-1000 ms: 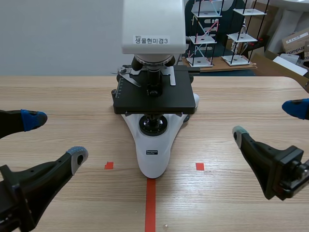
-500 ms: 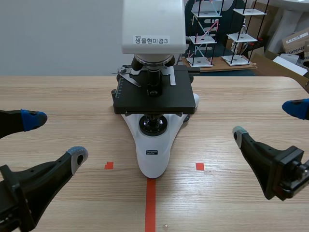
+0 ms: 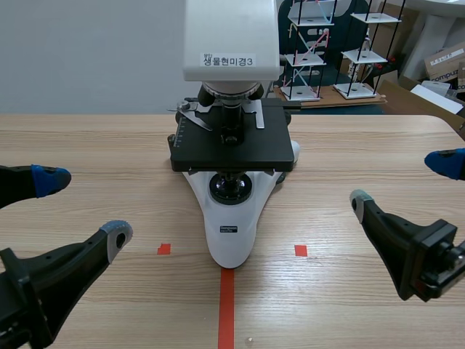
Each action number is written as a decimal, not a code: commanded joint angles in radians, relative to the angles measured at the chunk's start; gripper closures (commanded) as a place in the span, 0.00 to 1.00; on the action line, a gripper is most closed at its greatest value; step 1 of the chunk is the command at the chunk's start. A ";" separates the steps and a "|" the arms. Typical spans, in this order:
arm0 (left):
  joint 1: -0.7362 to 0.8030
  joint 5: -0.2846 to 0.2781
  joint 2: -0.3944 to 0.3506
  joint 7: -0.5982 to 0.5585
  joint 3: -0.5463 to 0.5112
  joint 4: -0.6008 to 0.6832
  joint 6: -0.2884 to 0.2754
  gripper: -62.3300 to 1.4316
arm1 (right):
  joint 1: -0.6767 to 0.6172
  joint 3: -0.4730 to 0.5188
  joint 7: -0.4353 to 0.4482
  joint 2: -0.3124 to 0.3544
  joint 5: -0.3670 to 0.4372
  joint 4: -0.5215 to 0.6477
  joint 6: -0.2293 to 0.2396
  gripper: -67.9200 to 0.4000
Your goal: Point at the eyepiece
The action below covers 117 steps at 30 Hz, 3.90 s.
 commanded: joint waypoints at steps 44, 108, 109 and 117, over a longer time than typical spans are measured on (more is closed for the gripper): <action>-0.003 -0.007 0.003 -0.020 -0.003 0.005 0.002 0.01 | 1.133 -0.390 -0.103 0.478 0.107 -0.213 -0.003 0.98; -0.003 -0.006 0.003 -0.020 -0.003 0.005 0.002 0.01 | 1.580 -0.739 -0.200 0.232 0.077 -0.470 0.019 0.98; -0.003 -0.006 0.003 -0.020 -0.003 0.005 0.002 0.01 | 1.580 -0.739 -0.200 0.232 0.077 -0.470 0.019 0.98; -0.003 -0.006 0.003 -0.020 -0.003 0.005 0.002 0.01 | 1.580 -0.739 -0.201 0.232 0.073 -0.470 0.019 0.98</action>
